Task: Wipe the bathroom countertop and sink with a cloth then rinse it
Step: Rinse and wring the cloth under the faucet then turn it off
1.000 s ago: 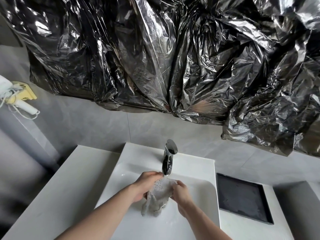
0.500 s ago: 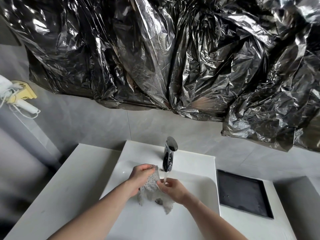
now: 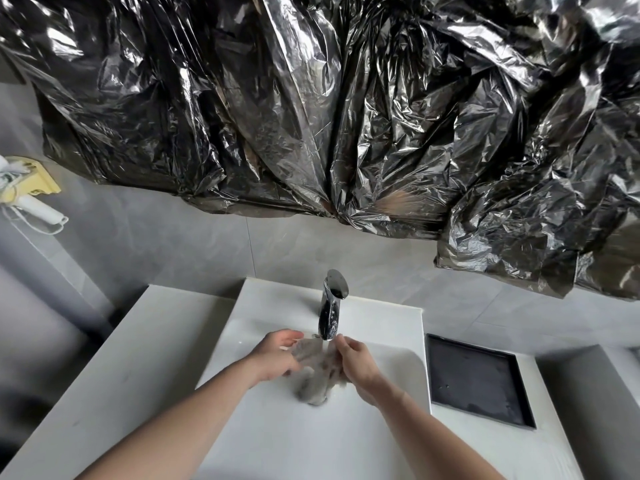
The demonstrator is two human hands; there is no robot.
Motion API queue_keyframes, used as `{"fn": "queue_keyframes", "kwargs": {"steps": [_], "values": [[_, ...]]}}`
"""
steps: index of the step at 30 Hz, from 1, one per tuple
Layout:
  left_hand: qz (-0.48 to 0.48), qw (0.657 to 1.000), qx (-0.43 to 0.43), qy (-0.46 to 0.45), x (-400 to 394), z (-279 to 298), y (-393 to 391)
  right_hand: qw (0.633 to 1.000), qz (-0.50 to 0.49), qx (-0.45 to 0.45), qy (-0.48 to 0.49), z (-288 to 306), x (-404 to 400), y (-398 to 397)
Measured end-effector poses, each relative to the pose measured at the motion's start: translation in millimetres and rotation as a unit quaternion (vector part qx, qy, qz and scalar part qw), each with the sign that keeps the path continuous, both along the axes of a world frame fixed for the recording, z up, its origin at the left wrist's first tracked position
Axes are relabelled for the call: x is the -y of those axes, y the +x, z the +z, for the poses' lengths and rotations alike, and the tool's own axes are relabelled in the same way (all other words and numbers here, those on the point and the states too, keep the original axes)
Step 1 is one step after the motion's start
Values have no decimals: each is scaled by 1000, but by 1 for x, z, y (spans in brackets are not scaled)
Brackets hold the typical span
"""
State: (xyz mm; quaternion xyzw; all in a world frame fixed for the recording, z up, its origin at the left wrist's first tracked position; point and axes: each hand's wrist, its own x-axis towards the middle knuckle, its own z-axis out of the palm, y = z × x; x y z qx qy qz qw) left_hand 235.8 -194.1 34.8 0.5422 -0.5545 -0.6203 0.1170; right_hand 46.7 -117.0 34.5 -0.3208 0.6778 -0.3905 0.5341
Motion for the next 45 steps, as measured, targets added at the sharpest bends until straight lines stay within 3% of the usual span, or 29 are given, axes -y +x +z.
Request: {"fn": "queue_keyframes", "kwargs": {"steps": [6,10,15,22,26,28,31,36,40,45], "values": [[-113,991,64,24,-18,0,-24,997,-54,56,-7,0,-8,-10],[-59,998,37,0,-19,0,-38,991,-78,107,-14,3,-14,-19],[-18,998,-33,44,-18,11,-48,990,-49,127,-38,14,-20,-31],[102,991,-70,47,-9,7,-47,997,26,-68,20,-1,-18,-35],[157,982,-86,69,-6,-2,-36,972,113,-195,64,-20,-13,-34],[171,979,-91,66,-6,-5,-30,961,157,-216,78,-15,-12,-29],[185,974,-120,49,-4,-4,-26,970,163,-166,67,0,-11,-13],[167,978,-121,28,6,-5,-13,997,71,-11,32,3,-2,8],[133,989,-64,-21,11,-3,-2,999,49,2,21,4,5,18],[36,998,24,-43,13,-10,14,996,66,-46,24,16,7,19]]}}
